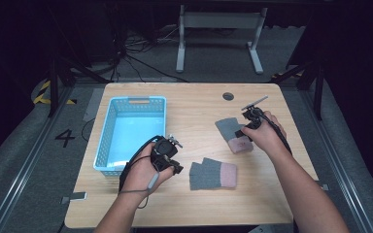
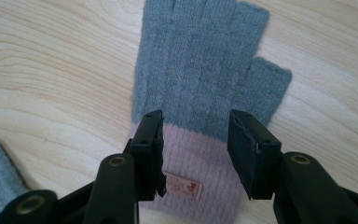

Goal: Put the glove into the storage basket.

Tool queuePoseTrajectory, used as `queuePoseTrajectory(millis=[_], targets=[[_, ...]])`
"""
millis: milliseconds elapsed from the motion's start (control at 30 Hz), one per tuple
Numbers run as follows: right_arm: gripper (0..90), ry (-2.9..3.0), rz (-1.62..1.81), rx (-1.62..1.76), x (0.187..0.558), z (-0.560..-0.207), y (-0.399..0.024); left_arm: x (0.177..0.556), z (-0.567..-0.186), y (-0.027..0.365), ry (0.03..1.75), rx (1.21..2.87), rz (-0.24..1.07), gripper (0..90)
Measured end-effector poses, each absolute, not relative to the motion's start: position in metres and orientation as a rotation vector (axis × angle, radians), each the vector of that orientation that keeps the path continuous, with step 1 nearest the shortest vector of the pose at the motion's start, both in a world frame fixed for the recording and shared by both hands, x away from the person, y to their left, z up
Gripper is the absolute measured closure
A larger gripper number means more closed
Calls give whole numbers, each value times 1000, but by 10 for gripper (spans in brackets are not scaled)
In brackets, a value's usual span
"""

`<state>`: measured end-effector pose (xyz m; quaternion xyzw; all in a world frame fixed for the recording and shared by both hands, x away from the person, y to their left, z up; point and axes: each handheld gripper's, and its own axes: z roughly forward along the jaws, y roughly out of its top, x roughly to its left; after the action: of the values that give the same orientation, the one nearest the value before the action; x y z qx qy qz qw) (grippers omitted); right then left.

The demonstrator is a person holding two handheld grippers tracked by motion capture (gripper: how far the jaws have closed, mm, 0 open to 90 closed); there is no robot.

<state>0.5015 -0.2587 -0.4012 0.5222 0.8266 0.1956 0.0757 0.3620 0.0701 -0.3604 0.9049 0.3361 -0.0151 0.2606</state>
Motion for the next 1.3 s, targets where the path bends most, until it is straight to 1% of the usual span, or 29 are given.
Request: queuePoseTrajectory(millis=[200, 400, 833, 867, 900, 933, 1000, 1200, 1300], targets=[[583, 2480, 578, 1594, 511, -410, -255, 361, -362, 74, 925, 2457, -38, 762], [575, 2458, 539, 1629, 517, -421, -251, 362, -363, 74, 934, 2454, -39, 766], [579, 2429, 475, 1676, 521, -425, -245, 362, -365, 72, 932, 2465, -38, 765], [597, 2435, 450, 1661, 522, -425, -243, 363, -365, 71, 930, 2465, -38, 765], [597, 2435, 450, 1661, 522, -425, -243, 363, -365, 71, 930, 2465, -38, 765], [627, 2428, 433, 1669, 523, -425, -242, 364, -365, 71, 929, 2465, -42, 765], [642, 2433, 426, 1673, 523, -425, -242, 364, -366, 71, 929, 2464, -42, 764], [777, 2441, 443, 1705, 527, -424, -248, 365, -365, 71, 922, 2463, -41, 764], [816, 2451, 485, 1714, 527, -425, -253, 365, -364, 70, 918, 2458, -42, 764]])
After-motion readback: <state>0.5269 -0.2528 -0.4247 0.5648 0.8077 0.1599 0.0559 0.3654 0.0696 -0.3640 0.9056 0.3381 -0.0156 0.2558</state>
